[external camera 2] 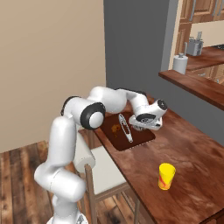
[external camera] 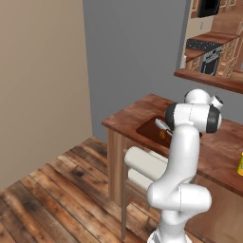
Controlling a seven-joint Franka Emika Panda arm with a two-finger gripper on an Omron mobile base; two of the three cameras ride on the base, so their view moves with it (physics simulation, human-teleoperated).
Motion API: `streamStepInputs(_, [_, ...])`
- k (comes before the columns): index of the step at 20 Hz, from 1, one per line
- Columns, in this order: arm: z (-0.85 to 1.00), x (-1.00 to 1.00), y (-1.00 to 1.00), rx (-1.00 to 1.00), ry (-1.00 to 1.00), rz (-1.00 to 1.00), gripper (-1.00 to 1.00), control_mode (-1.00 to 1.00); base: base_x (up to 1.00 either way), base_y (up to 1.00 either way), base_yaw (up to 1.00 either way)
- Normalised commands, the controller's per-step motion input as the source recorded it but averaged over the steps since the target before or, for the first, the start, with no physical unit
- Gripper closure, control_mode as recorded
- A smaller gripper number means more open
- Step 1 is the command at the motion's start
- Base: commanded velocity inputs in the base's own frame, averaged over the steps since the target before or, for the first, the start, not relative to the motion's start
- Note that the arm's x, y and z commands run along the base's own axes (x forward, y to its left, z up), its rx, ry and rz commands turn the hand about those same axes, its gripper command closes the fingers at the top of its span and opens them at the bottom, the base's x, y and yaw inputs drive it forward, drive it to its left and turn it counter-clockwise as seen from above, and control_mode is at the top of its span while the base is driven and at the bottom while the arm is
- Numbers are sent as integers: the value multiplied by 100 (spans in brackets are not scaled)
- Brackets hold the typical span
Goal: Gather the avocado and tomato from the fridge and place them on a tray on the dining counter. Then gather the fish and chicken drumstick from the fridge and place them on the other tray.
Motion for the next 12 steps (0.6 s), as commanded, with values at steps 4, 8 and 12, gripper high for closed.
streamStepInputs(4, [-25,13,9,0,0,0,100,-100,0,0,0])
streamStepInputs(8, [-22,6,19,0,0,-6,100,-100,0,0,0])
streamStepInputs(12, [-19,0,49,0,0,-15,100,-100,0,0,0])
